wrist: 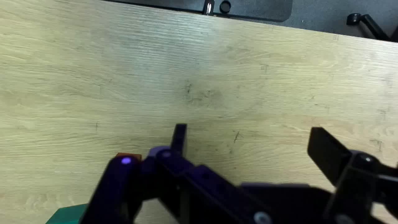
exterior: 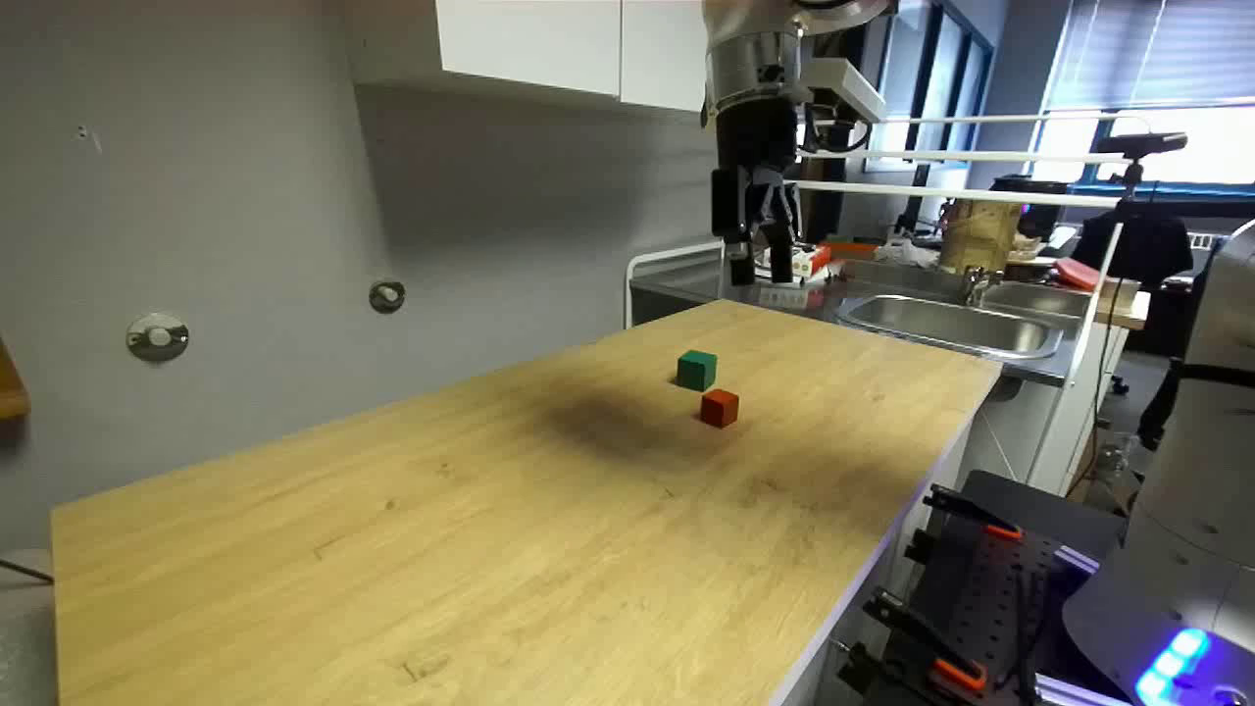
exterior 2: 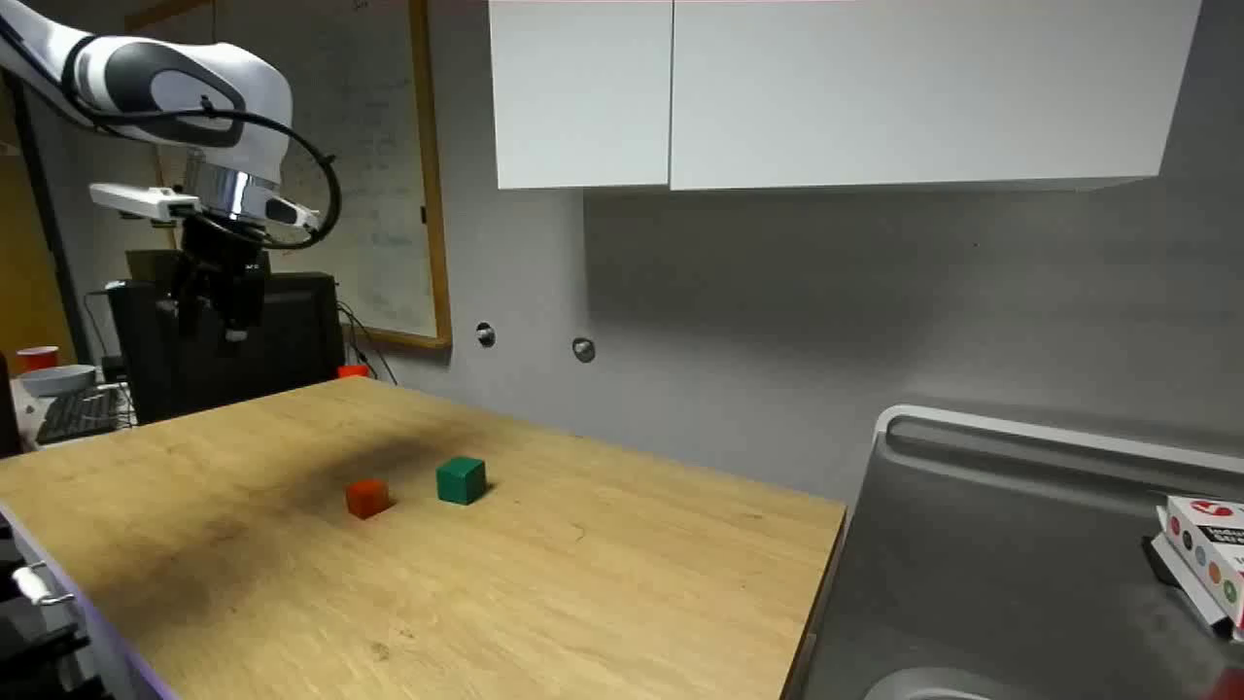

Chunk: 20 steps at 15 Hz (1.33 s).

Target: Pick up the orange cube and put it on top of the green cube

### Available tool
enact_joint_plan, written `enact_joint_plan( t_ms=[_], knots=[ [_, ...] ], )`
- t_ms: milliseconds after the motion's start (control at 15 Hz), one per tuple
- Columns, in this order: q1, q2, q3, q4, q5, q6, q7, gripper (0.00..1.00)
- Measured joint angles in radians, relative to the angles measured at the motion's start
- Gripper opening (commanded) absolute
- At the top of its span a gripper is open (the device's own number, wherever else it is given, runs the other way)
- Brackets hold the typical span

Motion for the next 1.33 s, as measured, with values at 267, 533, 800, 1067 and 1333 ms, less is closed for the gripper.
enact_joint_plan(
  t_ms=[267, 533, 800, 1067, 1333],
  knots=[
    [0.0, 0.0, 0.0, 0.001, 0.0, 0.002, 0.0, 1.0],
    [0.0, 0.0, 0.0, 0.001, 0.0, 0.002, 0.0, 1.0],
    [-0.009, 0.003, 0.0, 0.0, -0.001, 0.015, 0.006, 1.0],
    [-0.053, 0.029, -0.018, -0.001, 0.0, 0.097, 0.021, 1.0],
    [-0.108, 0.088, -0.06, -0.01, 0.004, 0.251, 0.021, 1.0]
  ],
)
